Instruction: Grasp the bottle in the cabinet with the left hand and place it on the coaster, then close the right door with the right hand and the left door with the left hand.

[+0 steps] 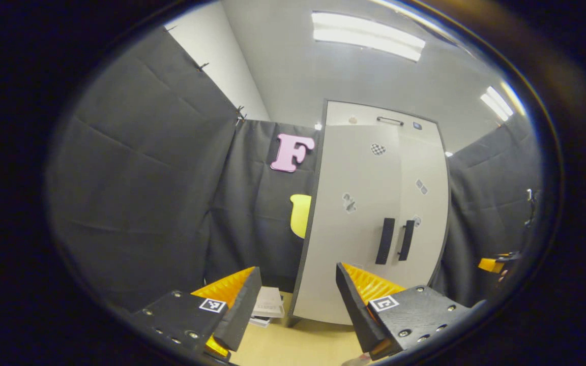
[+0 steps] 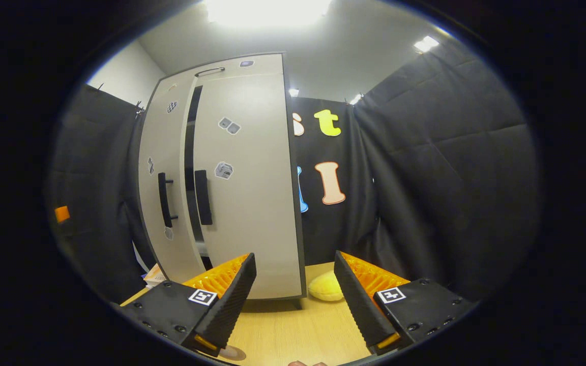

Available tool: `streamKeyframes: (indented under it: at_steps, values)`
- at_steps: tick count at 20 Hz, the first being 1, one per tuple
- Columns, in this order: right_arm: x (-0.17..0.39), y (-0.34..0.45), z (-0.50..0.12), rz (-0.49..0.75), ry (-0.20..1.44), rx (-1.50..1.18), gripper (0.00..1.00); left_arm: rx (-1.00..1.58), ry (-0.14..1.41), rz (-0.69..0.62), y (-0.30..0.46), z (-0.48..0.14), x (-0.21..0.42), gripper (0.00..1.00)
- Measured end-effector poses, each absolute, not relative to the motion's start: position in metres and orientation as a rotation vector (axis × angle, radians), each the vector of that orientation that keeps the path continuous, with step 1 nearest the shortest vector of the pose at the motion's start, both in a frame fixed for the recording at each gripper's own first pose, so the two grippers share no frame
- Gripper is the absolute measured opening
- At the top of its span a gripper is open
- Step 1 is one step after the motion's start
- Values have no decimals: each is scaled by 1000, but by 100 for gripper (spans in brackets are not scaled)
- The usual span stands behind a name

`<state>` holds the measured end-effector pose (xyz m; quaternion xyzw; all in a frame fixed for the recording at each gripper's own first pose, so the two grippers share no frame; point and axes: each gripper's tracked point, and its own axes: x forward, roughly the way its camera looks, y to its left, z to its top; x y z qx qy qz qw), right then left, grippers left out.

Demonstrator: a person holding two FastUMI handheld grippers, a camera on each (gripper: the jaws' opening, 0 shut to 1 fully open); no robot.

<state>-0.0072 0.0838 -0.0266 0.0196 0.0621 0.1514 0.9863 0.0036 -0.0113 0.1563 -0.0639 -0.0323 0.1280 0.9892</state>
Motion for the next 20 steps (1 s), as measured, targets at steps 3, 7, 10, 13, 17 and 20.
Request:
streamKeyframes:
  at_steps: [3, 7, 10, 13, 17, 20]
  values:
    - [-13, 73, -30, 274, 132, 52, 98, -141, -90, 217, -17, 165, 3, 86]
    - [-14, 64, -26, 249, 130, 55, 98, -89, -86, 221, -15, 166, 4, 86]
    - [-14, 61, -21, 244, 120, 55, 98, -100, -89, 228, -13, 166, 6, 93]
    - [-12, 61, -16, 238, 108, 51, 98, -114, -83, 218, -13, 164, 8, 93]
    - [-7, 59, -12, 227, 104, 61, 98, -78, -77, 241, -5, 162, 8, 93]
    - [0, 58, -9, 209, 90, 56, 98, -46, -108, 203, -10, 172, 9, 93]
